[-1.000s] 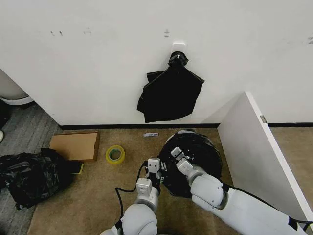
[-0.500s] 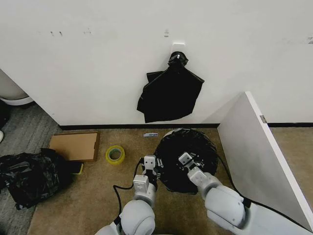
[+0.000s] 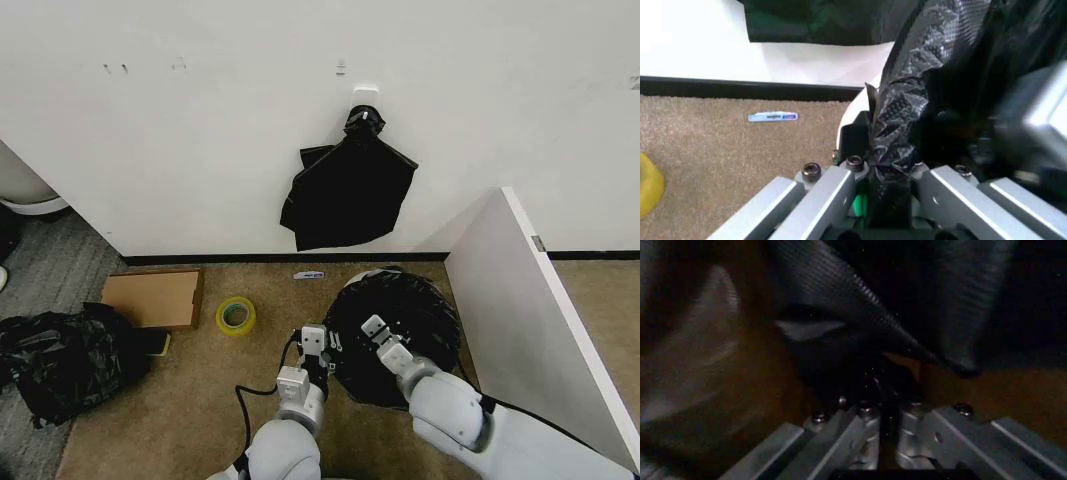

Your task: Place the garbage bag over the trash bin.

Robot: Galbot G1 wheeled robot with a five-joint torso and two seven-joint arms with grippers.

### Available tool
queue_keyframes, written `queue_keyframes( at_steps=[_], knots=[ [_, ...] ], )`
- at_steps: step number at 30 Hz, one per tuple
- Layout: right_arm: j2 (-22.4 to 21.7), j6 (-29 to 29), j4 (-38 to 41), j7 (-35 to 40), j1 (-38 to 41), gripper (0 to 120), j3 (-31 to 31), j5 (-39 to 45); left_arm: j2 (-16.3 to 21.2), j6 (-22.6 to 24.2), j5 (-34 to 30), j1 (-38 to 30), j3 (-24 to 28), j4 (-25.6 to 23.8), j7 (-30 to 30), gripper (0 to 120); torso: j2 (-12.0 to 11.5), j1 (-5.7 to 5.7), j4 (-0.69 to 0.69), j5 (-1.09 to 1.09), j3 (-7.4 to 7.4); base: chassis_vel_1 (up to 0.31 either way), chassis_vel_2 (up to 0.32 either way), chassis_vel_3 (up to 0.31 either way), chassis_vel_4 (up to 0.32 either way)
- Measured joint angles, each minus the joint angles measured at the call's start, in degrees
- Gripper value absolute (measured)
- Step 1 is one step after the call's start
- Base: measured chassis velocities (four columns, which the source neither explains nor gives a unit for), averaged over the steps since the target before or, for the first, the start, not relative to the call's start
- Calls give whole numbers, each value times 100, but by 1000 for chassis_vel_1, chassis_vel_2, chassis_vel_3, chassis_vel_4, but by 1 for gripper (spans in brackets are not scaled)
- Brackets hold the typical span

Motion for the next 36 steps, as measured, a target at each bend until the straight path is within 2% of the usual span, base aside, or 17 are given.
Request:
queue_keyframes(
  at_steps=[6, 14, 22, 36],
  knots=[
    [-24, -4, -422, 114, 248, 0, -265, 53, 89, -7, 5, 86, -64, -142, 27, 0, 0, 0, -3, 0, 0, 0, 0, 0, 0],
    [101, -4, -740, 280, 439, 0, -319, 109, 155, -45, 37, 192, -34, -234, 102, 0, 0, 0, -1, 0, 0, 0, 0, 0, 0],
    [199, -4, -950, 573, 530, 0, -357, 570, 248, -83, 71, 266, -35, -330, 191, 0, 0, 0, -1, 0, 0, 0, 0, 0, 0],
    [246, 0, -1183, 684, 638, 0, -368, 732, 422, -126, 90, 431, -132, -517, 298, 0, 0, 0, -1, 1, 0, 0, 0, 0, 0]
  ],
)
